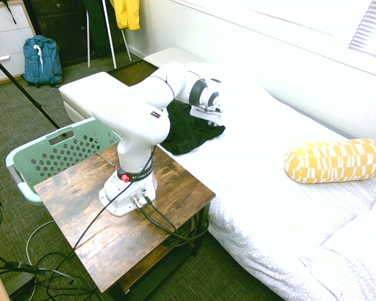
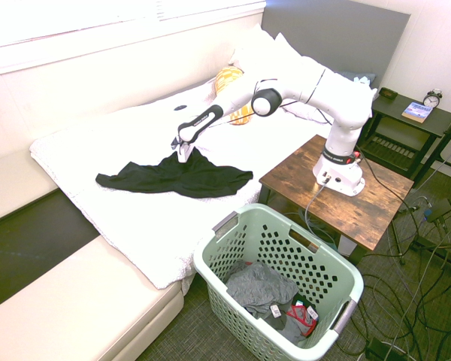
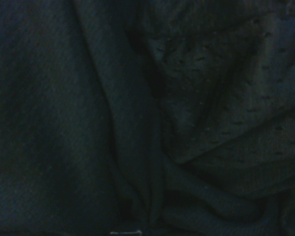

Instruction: Put my clothes in the laundry bag

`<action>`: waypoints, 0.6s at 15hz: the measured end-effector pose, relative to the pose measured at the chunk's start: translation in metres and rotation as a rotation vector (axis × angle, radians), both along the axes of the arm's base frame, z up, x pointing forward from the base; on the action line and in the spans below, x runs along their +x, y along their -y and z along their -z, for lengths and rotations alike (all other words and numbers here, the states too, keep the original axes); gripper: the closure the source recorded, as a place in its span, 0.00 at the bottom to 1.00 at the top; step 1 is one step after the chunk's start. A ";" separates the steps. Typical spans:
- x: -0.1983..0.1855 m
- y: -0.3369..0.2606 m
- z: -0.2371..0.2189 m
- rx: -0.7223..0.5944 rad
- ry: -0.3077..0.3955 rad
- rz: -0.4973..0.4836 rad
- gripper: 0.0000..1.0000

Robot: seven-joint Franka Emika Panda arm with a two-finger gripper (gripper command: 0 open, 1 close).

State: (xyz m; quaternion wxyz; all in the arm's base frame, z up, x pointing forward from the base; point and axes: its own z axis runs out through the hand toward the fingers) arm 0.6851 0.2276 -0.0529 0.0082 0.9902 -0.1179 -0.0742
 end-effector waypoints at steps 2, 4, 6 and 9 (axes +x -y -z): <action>0.000 0.000 0.001 -0.005 0.001 -0.003 1.00; -0.001 0.001 0.002 -0.006 0.000 -0.003 1.00; -0.001 0.001 0.003 -0.006 0.000 -0.004 1.00; 0.000 0.000 0.003 -0.012 0.005 -0.006 1.00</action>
